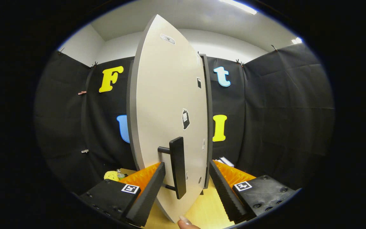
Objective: Open the shoe cabinet door, grab the shoes and put them into the shoe cabinet, then close the shoe cabinet door.
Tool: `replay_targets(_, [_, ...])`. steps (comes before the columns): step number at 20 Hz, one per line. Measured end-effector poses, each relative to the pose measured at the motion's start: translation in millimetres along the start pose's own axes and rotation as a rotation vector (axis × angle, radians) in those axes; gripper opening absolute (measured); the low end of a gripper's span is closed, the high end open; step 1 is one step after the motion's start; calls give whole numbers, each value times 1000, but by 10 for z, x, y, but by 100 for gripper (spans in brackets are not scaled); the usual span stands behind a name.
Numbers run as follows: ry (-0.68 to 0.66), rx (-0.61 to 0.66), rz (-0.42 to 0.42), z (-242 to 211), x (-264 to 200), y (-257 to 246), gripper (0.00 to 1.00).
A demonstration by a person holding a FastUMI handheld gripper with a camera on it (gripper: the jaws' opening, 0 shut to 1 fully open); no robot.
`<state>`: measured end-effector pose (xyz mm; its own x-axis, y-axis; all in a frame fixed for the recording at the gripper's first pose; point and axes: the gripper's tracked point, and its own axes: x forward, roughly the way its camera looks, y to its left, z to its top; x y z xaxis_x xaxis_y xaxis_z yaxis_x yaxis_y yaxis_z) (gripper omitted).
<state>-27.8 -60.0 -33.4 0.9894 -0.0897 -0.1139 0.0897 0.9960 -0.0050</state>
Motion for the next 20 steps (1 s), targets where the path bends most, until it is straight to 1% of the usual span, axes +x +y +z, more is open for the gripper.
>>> replay_targets(4, [-7, 11, 8, -53, 187, 351, 93])
replay_targets(8, [-1, 4, 44, -125, 370, 746, 97])
replay_targets(13, [-41, 7, 100, -45, 482, 1184, 97])
replay_targets(16, [-50, 4, 120, -28, 493, 1292, 97])
replay_targets(20, [-47, -13, 122, -47, 535, 1386, 97])
